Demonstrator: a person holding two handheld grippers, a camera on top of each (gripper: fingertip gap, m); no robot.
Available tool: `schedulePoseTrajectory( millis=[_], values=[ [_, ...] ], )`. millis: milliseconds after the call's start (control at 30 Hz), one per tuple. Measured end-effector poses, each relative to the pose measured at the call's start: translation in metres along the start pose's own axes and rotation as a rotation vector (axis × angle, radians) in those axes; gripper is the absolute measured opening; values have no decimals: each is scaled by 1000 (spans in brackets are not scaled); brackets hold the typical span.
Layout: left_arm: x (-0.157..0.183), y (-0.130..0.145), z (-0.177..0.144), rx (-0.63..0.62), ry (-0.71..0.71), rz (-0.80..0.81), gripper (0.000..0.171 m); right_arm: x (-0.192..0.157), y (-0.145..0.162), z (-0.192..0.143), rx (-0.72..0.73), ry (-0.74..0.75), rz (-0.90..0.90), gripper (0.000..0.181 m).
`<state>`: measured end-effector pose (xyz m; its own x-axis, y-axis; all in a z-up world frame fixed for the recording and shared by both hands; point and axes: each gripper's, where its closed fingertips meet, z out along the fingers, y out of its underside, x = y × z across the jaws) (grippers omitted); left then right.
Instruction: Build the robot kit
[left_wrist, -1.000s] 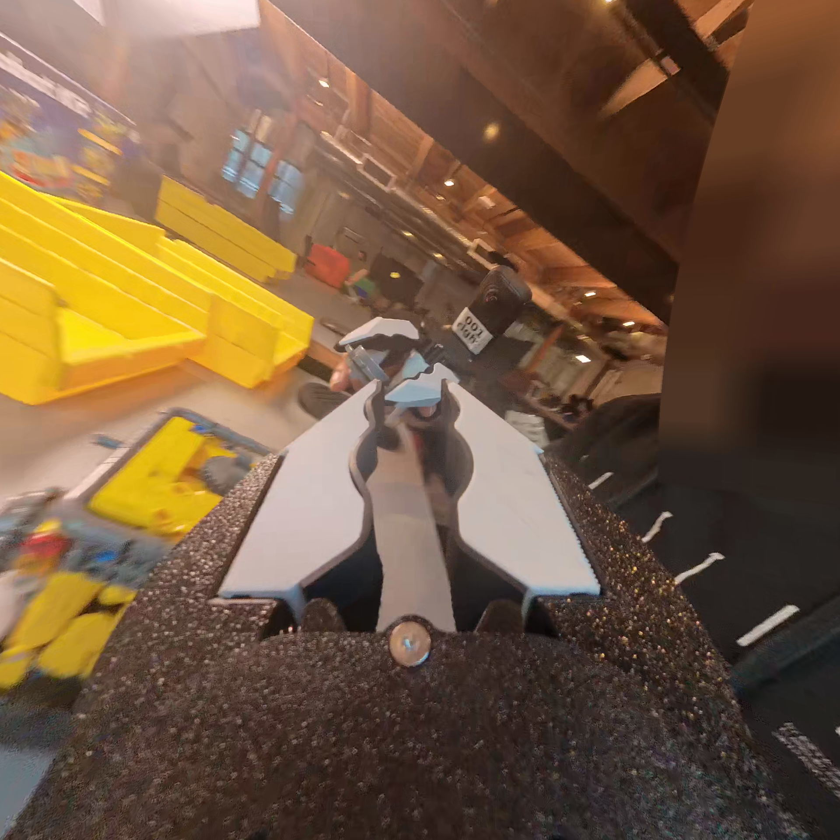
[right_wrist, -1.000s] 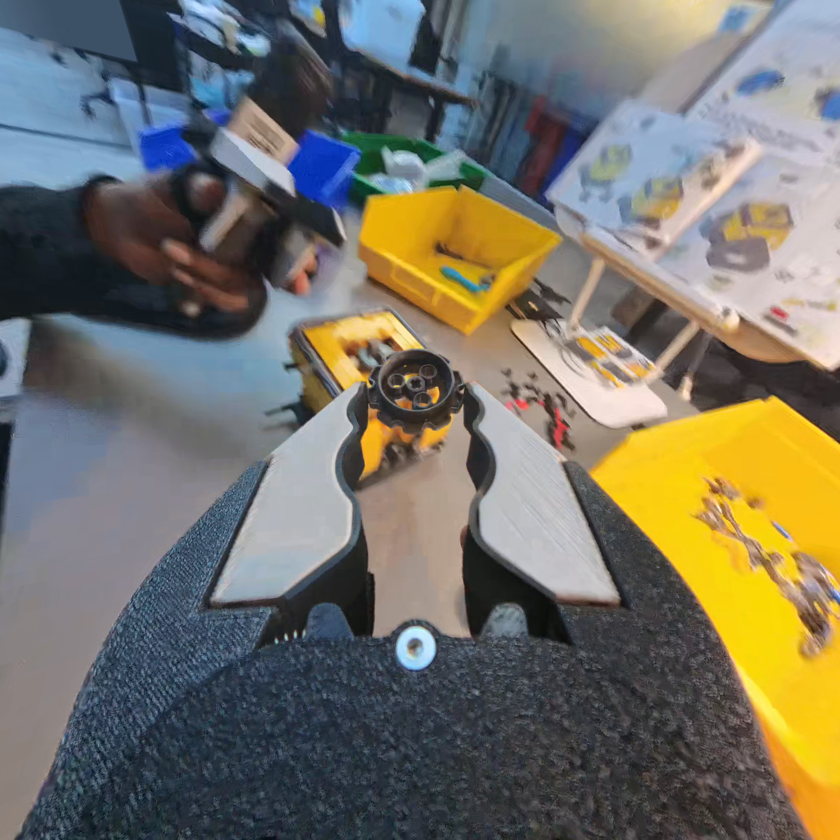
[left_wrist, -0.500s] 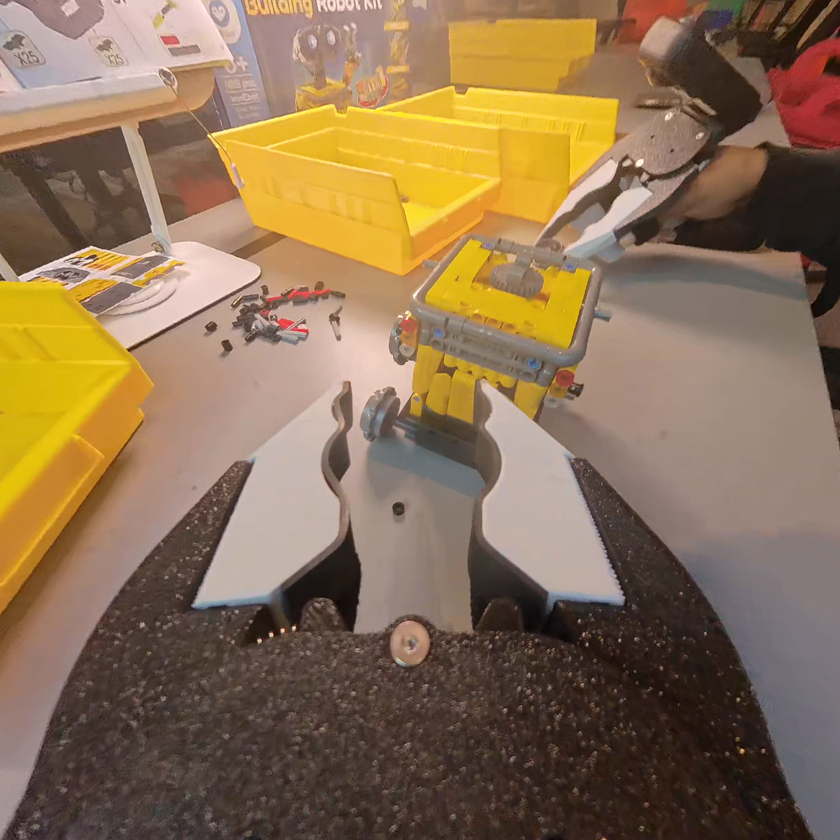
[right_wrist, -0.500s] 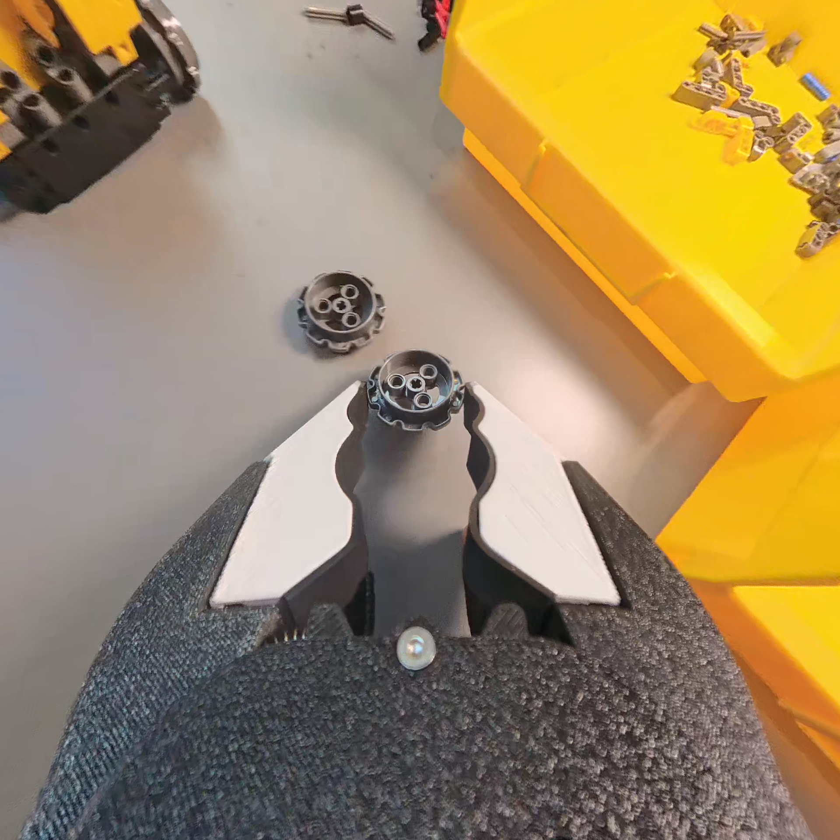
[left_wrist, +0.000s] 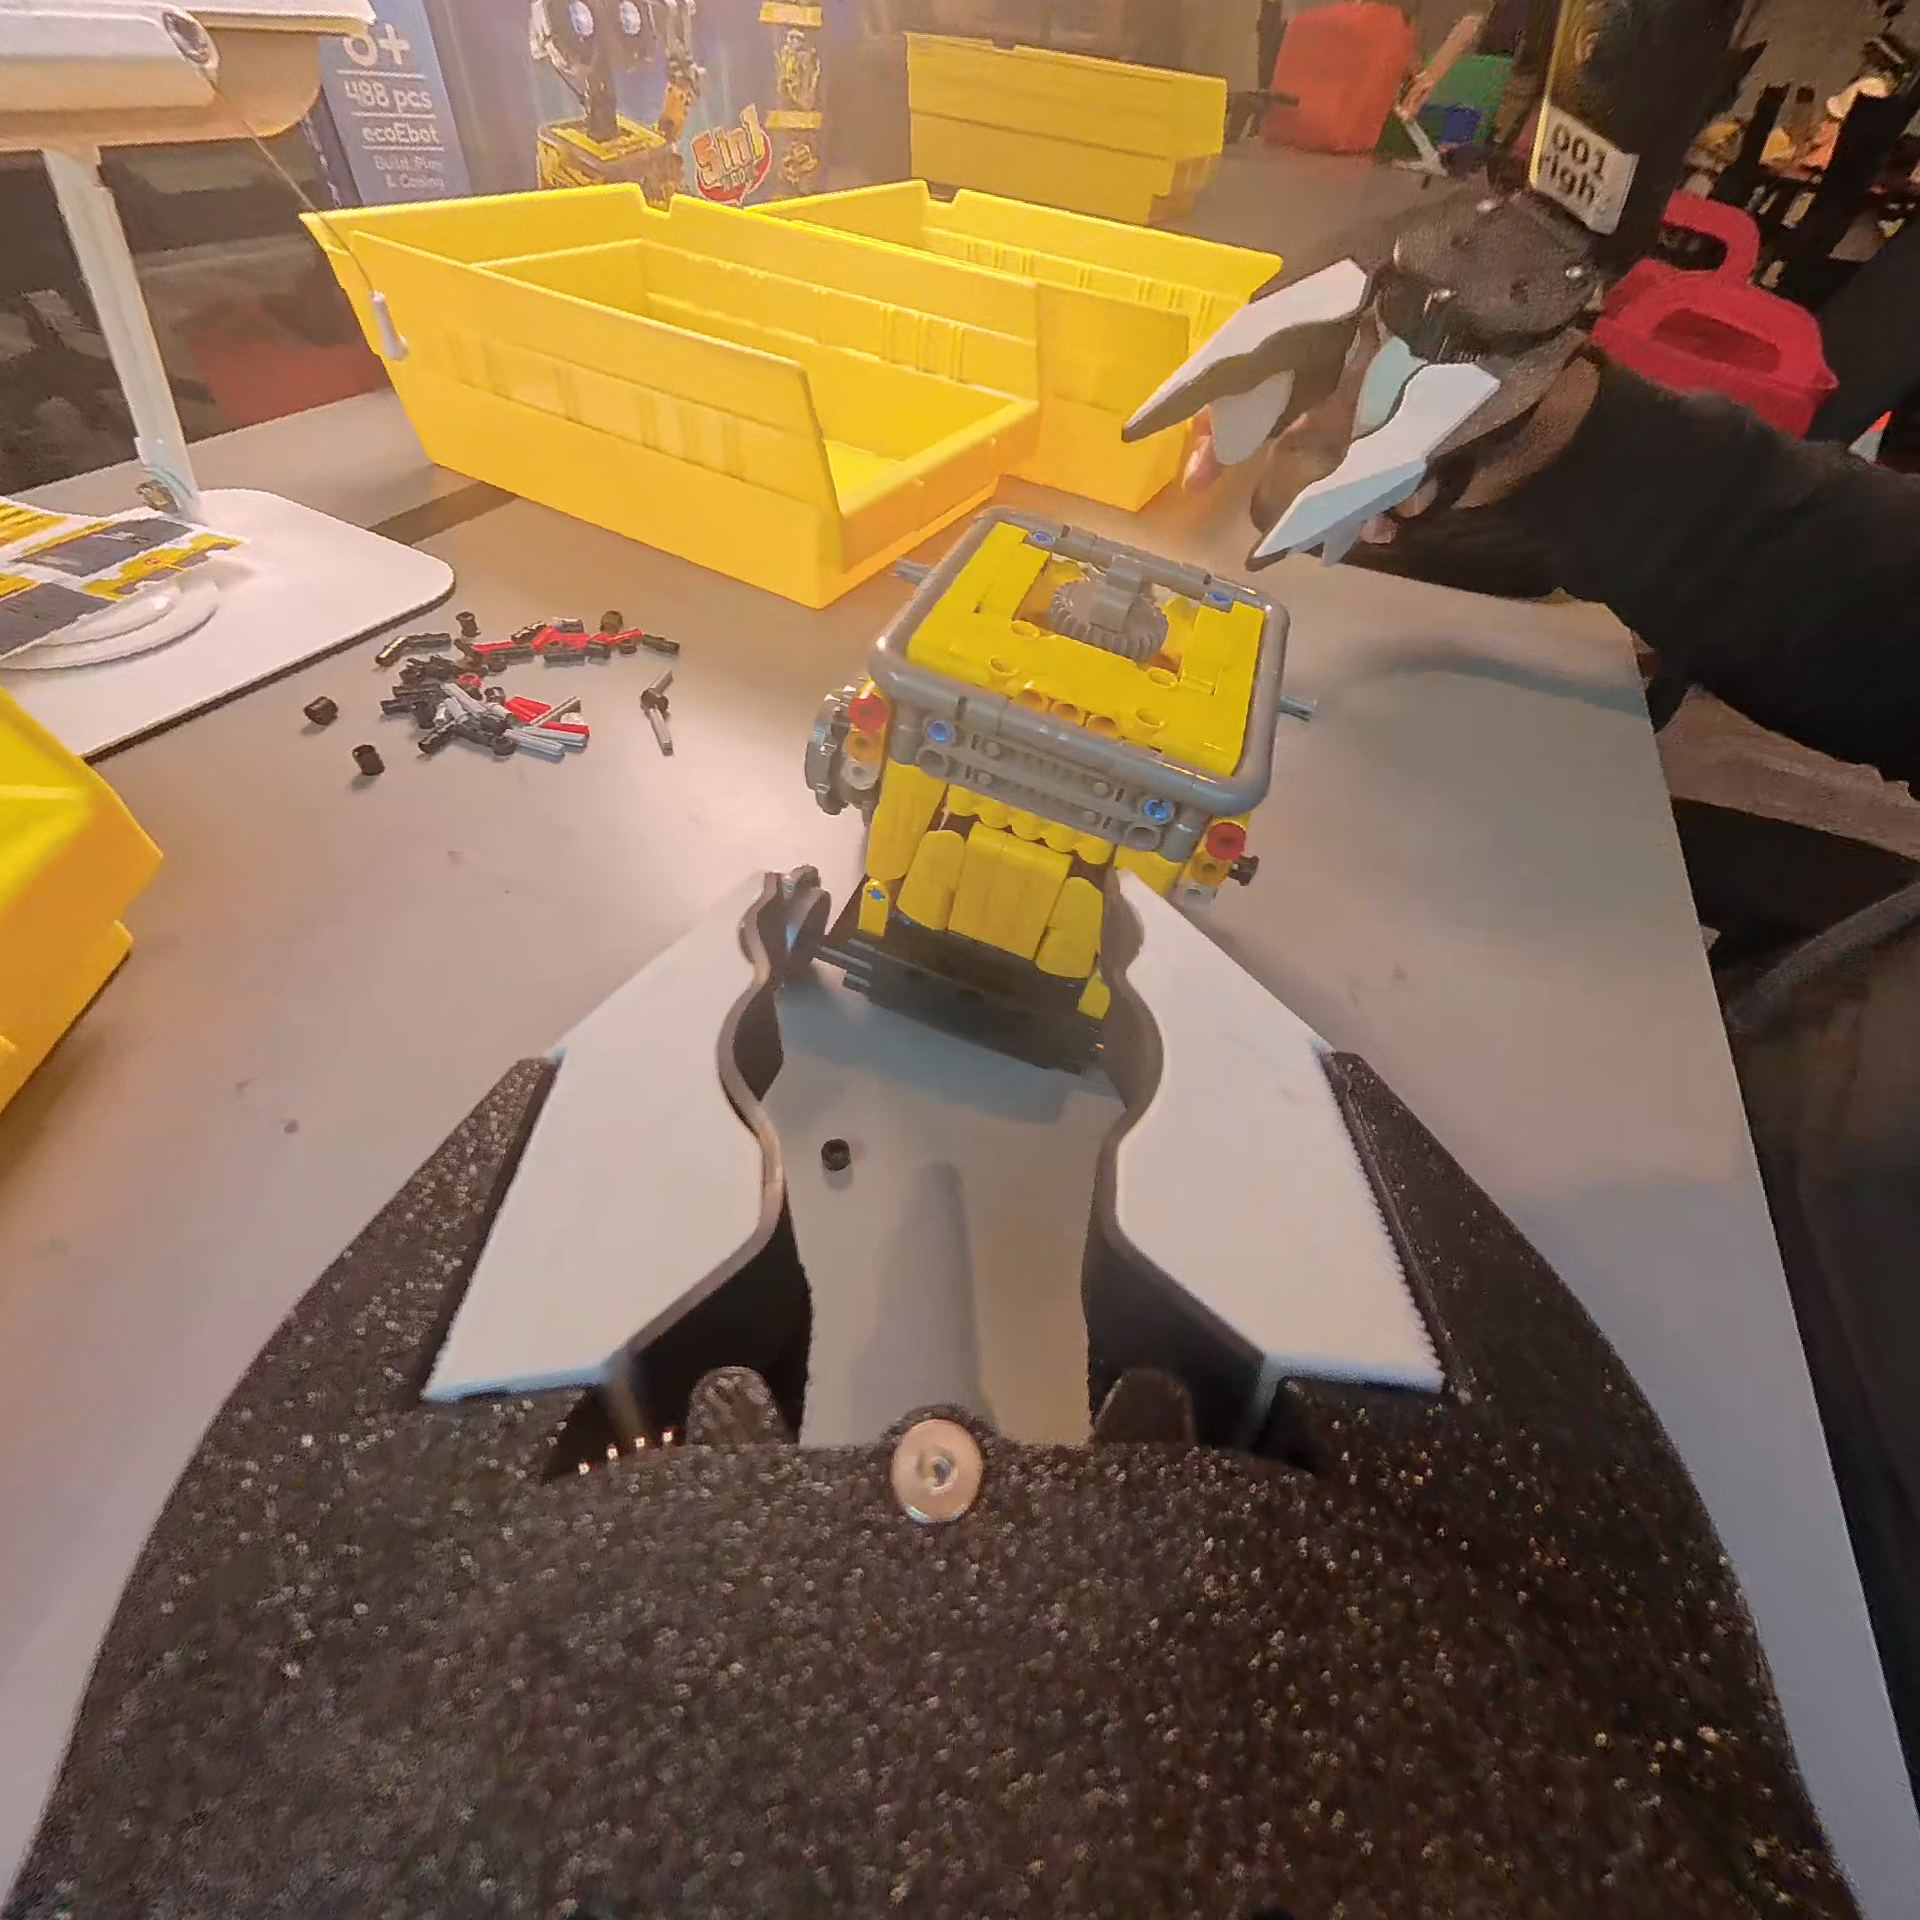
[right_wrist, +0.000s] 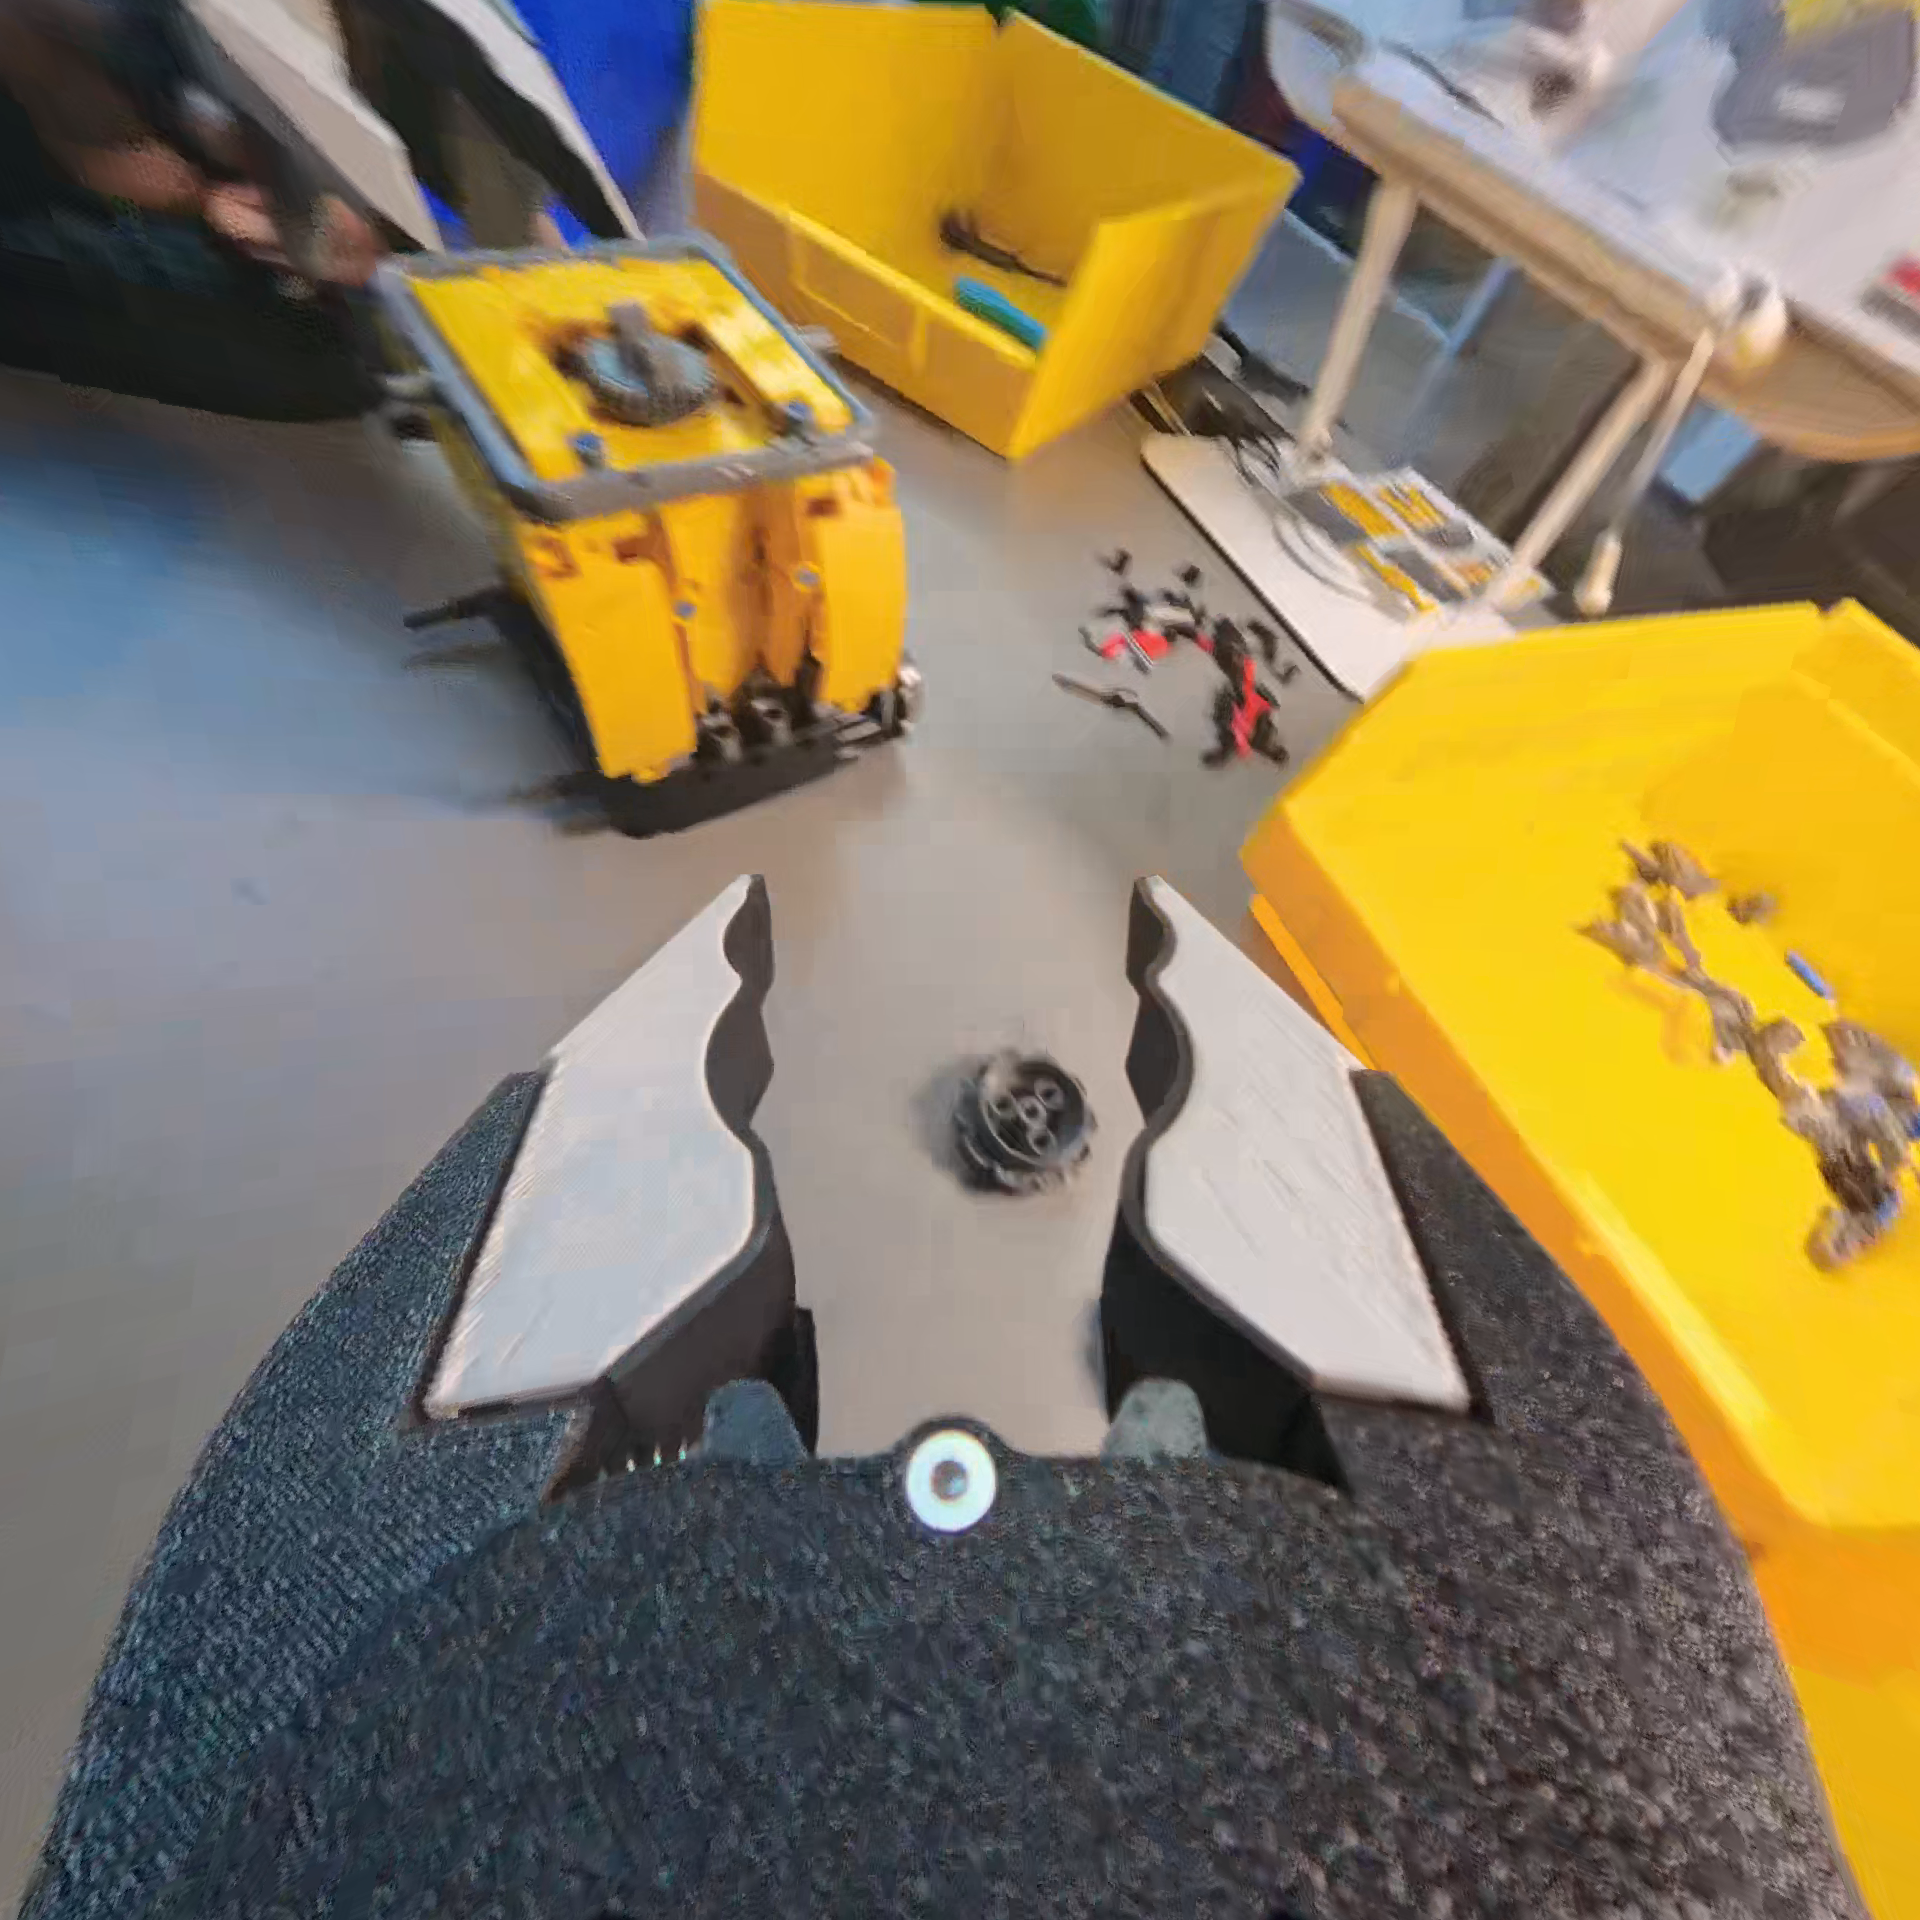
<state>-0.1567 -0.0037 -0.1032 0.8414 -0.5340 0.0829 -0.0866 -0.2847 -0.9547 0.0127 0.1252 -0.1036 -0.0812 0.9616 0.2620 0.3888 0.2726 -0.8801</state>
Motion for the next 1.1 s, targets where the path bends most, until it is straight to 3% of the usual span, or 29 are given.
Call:
schedulePoseTrajectory(
  millis=[133, 267, 600, 767, 800, 833, 900, 1100],
  values=[
    [19, 12, 12, -90, 10, 165, 63, -58, -23, 30, 57, -133, -158, 50],
    [25, 30, 27, -203, -15, 278, 59, -79, -19, 59, 28, -209, -191, 48],
    [25, 60, 45, -381, -73, 431, 47, -78, -22, 79, 68, -126, -176, 29],
    [25, 59, 45, -381, -87, 450, 43, -81, -24, 78, 59, -134, -150, 28],
    [25, 58, 44, -377, -87, 458, 39, -81, -25, 77, 59, -137, -141, 28],
    [26, 56, 43, -367, -86, 464, 25, -81, -27, 76, 58, -139, -130, 27],
    [34, 52, 42, -349, -48, 464, 20, -80, -32, 70, 51, -157, -77, 27],
    [62, 38, 43, -327, 51, 392, 20, -79, -48, 47, 15, -237, 157, 26]
  ],
)
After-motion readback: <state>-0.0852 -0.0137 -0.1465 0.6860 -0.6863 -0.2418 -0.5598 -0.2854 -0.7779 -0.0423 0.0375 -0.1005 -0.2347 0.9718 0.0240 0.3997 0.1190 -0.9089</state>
